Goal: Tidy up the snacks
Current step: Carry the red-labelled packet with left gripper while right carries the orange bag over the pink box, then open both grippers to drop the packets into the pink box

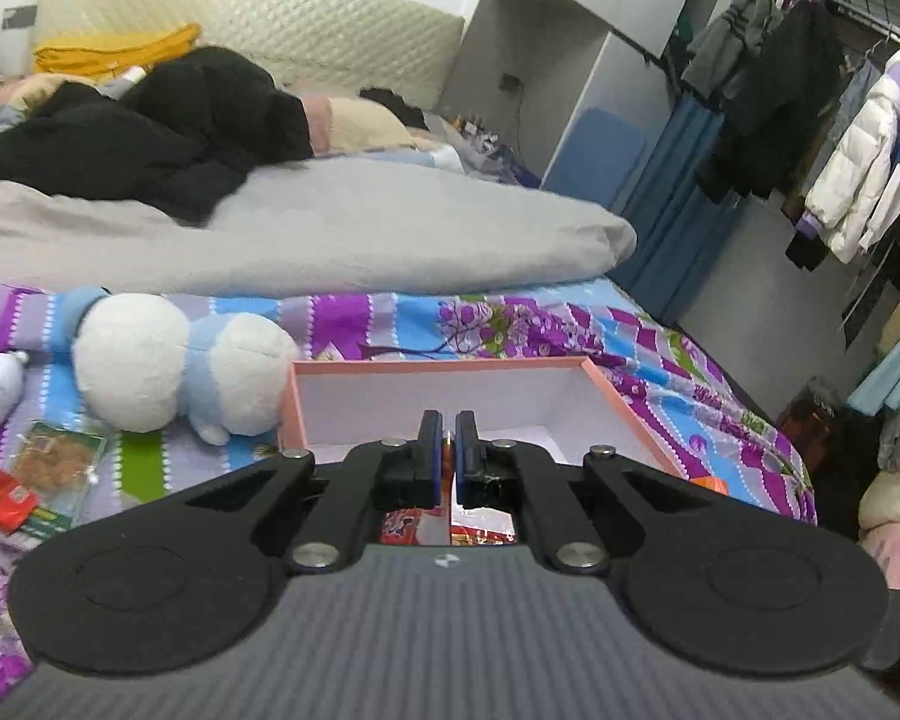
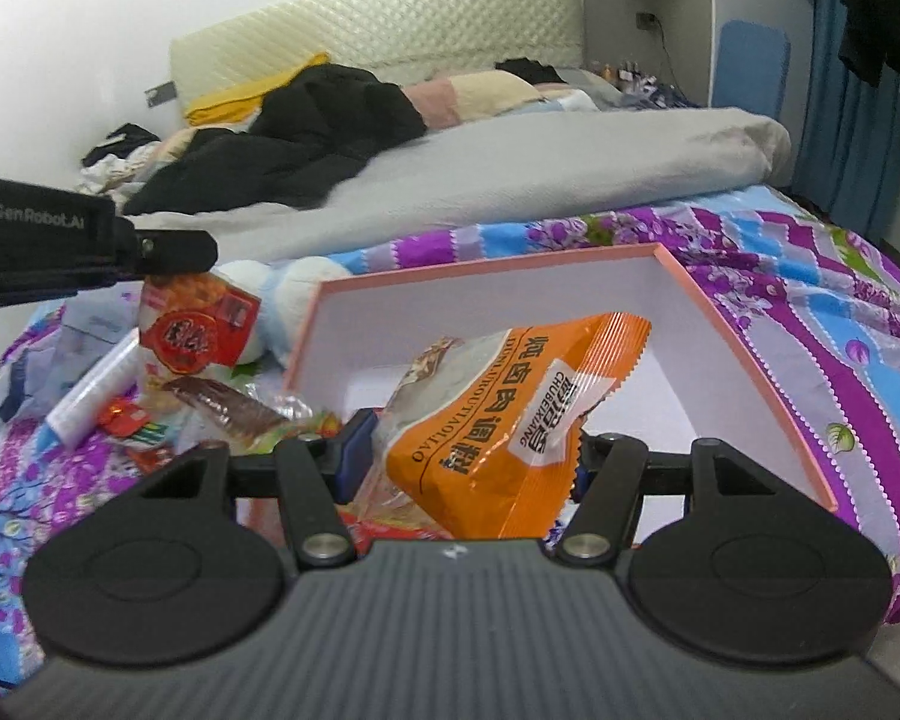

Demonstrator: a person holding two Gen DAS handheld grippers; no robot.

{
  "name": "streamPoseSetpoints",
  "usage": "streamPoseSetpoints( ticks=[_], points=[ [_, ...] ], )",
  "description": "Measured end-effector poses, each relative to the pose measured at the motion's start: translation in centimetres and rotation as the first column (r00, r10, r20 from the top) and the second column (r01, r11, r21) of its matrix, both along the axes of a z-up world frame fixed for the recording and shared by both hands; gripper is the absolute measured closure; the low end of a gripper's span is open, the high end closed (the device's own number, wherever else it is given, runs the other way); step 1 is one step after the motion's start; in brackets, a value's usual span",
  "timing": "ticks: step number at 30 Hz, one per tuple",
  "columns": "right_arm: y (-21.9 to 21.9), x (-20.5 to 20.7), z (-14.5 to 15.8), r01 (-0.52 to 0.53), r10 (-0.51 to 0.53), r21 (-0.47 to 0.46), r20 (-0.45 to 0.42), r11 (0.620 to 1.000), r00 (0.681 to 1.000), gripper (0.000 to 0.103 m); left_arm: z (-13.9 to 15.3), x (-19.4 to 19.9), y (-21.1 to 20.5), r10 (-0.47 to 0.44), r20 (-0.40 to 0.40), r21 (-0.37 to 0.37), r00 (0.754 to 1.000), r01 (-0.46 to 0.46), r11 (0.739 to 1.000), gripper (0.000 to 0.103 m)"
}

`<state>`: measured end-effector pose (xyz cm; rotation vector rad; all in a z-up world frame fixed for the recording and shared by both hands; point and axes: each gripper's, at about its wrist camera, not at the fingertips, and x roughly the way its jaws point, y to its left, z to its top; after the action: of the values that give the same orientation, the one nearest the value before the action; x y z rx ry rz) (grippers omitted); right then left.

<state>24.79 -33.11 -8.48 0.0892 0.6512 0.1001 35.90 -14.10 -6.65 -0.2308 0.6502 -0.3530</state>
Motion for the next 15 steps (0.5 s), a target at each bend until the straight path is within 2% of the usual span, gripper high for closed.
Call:
streamPoseSetpoints(
  ticks=[8, 15],
  points=[
    [-1.7, 4.4, -3.3, 0.034, -0.033, 0.013, -0.071, 0.999, 0.997, 0.04, -4.8, 5.9, -1.2, -0.015, -0.102, 0.035, 0.995, 0.018, 0.999, 0.098],
    [-2.1, 7.1, -6.3, 0.04, -0.04, -0.001, -0.136, 0.999, 0.99, 0.04, -8.7, 8.8, -2.3, -0.038, -0.195, 0.072, 0.98, 0.052, 0.996, 0.098]
  ],
)
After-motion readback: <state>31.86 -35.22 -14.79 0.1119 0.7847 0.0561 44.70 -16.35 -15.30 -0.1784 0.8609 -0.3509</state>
